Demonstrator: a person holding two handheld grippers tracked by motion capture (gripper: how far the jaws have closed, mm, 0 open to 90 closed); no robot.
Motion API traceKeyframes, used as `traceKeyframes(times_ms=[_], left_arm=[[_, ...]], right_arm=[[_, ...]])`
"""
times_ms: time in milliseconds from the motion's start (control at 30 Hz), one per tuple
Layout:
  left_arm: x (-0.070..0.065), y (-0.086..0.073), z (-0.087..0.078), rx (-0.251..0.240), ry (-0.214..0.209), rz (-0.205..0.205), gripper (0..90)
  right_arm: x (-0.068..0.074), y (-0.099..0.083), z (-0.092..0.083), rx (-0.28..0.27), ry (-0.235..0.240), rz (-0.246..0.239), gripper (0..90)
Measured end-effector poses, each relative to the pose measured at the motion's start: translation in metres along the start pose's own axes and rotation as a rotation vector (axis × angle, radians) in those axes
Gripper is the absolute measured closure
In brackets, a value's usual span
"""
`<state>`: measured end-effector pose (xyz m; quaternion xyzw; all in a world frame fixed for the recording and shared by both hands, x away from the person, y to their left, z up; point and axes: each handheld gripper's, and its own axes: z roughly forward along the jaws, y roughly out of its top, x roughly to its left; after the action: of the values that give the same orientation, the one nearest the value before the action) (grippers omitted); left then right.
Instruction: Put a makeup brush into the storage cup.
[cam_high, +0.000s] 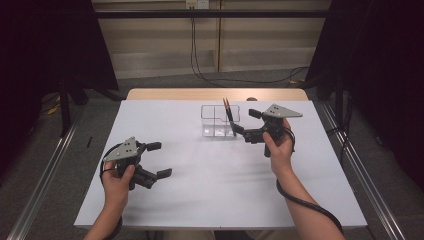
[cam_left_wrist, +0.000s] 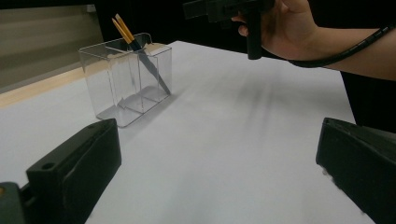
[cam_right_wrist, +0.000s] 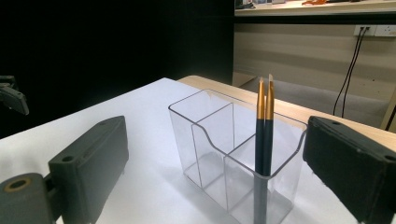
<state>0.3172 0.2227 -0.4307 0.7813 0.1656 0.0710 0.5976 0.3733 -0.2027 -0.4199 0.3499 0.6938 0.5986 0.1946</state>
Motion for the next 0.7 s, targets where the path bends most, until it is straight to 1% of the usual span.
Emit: traceKeyframes(times_ms=[200,333,400,567,700], left_arm=[[0.0,-0.001,0.001,0.003,0.0,-0.001,0.1],[0.0,-0.001,0.001,0.005,0.001,0.001,0.0],[0.0,-0.001,0.001,0.004,0.0,-0.001,0.0],[0.0,-0.001,0.001,0.007,0.001,0.0,0.0],[0.0,-0.001,0.001,0.008,0.004,-0.002,0.1]], right_arm=[[-0.001,-0.003,-0.007,0.004,-0.005,0.001,6.6],[-0.003,-0.005,-0.013,0.0,-0.013,0.01,6.6],[-0.004,-0.006,-0.016,-0.002,-0.018,0.005,6.6],[-0.004,-0.009,-0.023,0.013,-0.032,-0.008,6.6],[-0.004,-0.01,-0.027,0.02,-0.039,-0.01,6.6]])
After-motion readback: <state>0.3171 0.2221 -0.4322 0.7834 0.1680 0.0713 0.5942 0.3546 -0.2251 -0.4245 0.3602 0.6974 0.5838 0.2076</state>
